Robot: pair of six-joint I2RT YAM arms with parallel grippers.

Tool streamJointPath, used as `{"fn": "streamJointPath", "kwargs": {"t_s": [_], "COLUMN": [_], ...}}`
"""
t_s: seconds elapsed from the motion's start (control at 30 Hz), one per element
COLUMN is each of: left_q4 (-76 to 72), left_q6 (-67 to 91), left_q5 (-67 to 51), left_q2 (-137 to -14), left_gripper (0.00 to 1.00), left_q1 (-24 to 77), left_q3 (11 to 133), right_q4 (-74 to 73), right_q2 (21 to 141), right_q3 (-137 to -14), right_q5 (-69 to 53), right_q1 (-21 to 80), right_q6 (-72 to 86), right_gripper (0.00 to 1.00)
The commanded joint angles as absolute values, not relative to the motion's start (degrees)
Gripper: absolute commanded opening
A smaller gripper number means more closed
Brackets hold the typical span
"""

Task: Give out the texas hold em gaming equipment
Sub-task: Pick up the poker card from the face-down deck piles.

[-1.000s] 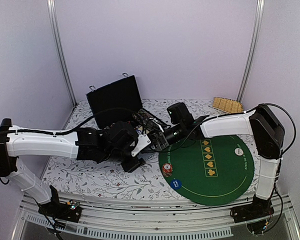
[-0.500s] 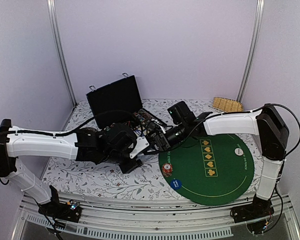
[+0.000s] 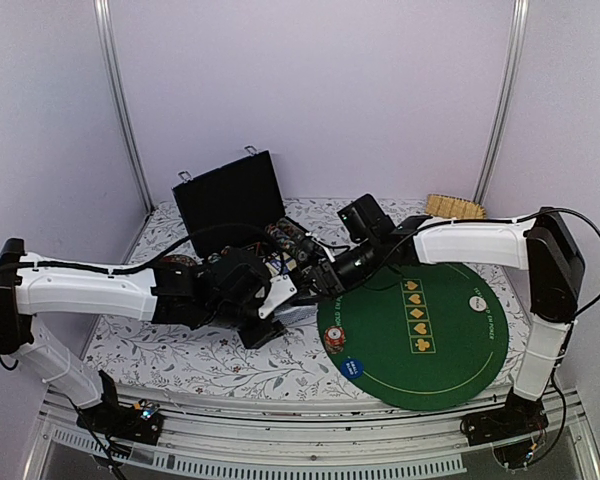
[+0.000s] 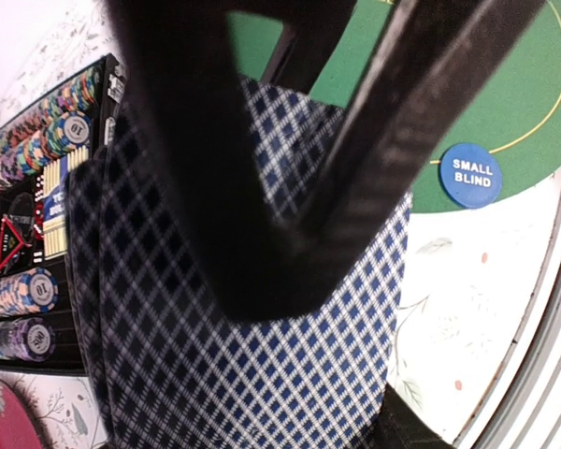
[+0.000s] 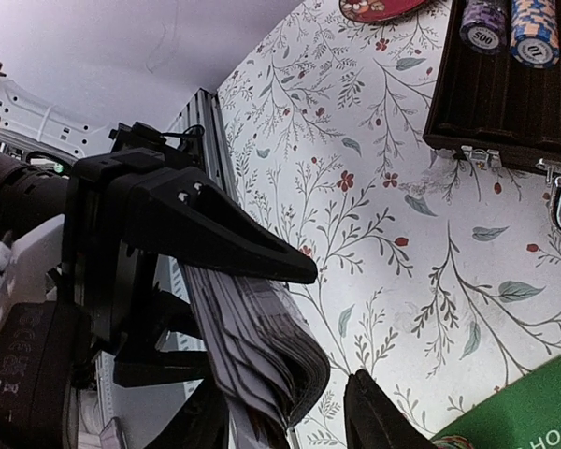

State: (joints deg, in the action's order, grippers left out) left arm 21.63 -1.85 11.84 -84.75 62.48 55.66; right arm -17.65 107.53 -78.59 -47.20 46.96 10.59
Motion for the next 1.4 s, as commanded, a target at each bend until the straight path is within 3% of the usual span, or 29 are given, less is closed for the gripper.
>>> {"fn": "streamJointPath", "kwargs": {"t_s": [0.0, 0.2, 0.33, 0.5, 0.7, 1.37], "left_q4": [19.8, 19.0, 18.3, 17.42, 17.14, 15.16], "left_q6": [-0.25, 0.17, 0.64, 1.13, 1.84, 2.96], "left_q5": [9.98, 8.86, 9.18, 9.23, 8.93, 8.68], "left_q2": [-83.84, -82.92, -82.32, -81.68, -81.3, -79.09], "left_gripper": [0.54, 0.54, 0.54, 0.54, 0.54, 0.54], "left_q1": [60.64, 60.0, 59.87, 59.77, 59.74, 58.79], "left_q3": [54.66, 53.38, 52.72, 52.09, 51.31, 48.54], "right_q4": [-20.92, -21.6, -19.49, -17.23, -16.88, -29.08], "right_q2": [104.35, 103.2, 103.31, 104.52, 104.74, 92.24], "right_q3": [-80.38, -79.89, -79.21, -78.05, -77.88, -78.95], "right_q5": [-45.01, -43.42, -45.83, -47.48, -48.2, -49.75], "right_q1": [46.74, 46.14, 46.21, 46.2, 46.1, 37.5], "right_q6": [8.52, 8.01, 8.77, 10.77, 11.33, 4.48], "right_gripper": [0.43, 0.42, 0.25, 0.2, 0.03, 0.02]}}
